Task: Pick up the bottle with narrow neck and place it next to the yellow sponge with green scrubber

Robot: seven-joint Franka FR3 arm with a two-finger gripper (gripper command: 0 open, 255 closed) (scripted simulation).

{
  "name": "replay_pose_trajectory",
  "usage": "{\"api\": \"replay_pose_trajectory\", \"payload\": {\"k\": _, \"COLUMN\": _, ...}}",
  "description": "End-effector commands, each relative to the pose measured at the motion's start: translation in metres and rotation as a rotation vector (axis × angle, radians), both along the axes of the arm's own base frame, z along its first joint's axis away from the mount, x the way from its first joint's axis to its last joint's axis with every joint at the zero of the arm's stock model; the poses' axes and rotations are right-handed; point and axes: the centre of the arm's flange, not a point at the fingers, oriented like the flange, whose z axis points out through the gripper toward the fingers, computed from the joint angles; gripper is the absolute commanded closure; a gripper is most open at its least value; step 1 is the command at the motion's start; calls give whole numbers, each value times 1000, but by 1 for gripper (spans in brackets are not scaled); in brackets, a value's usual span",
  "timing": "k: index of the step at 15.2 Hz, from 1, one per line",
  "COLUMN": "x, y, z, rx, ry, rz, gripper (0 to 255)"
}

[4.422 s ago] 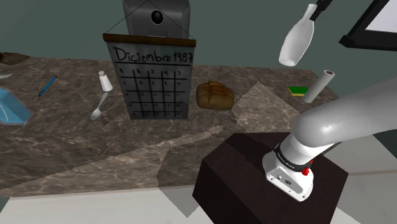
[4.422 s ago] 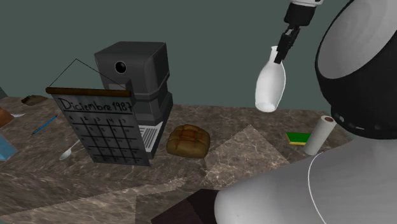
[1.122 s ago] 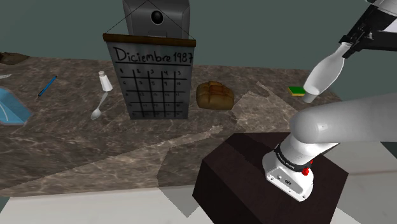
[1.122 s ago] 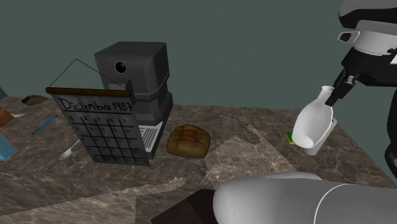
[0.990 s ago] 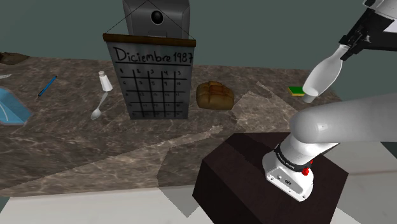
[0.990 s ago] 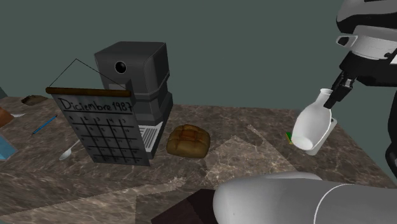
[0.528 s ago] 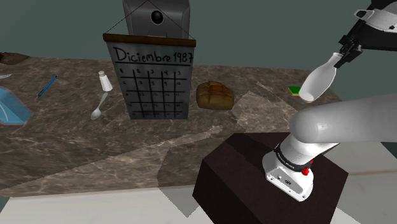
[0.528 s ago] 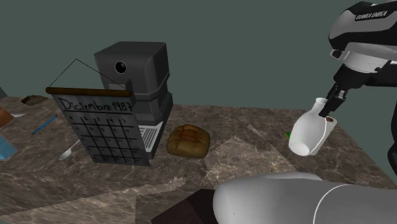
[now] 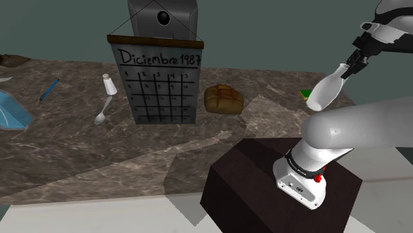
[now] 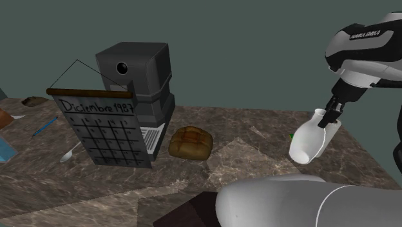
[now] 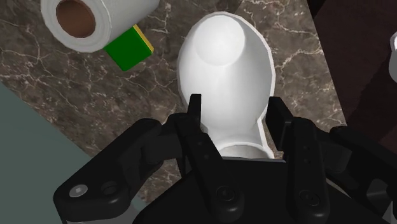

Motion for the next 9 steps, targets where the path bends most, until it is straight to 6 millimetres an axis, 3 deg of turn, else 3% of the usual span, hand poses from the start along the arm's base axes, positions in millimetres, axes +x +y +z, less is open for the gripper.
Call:
{"api": "replay_pose_trajectory", "payload": {"k": 1, "x": 0, "y": 0, "z": -11, "rx": -1, "ry": 0, "rz": 0, "gripper": 255}}
{"api": "replay_pose_trajectory", "payload": {"k": 9, "x": 0, "y": 0, "z": -45, "rx": -1, "ry": 0, "rz": 0, "gripper": 255}}
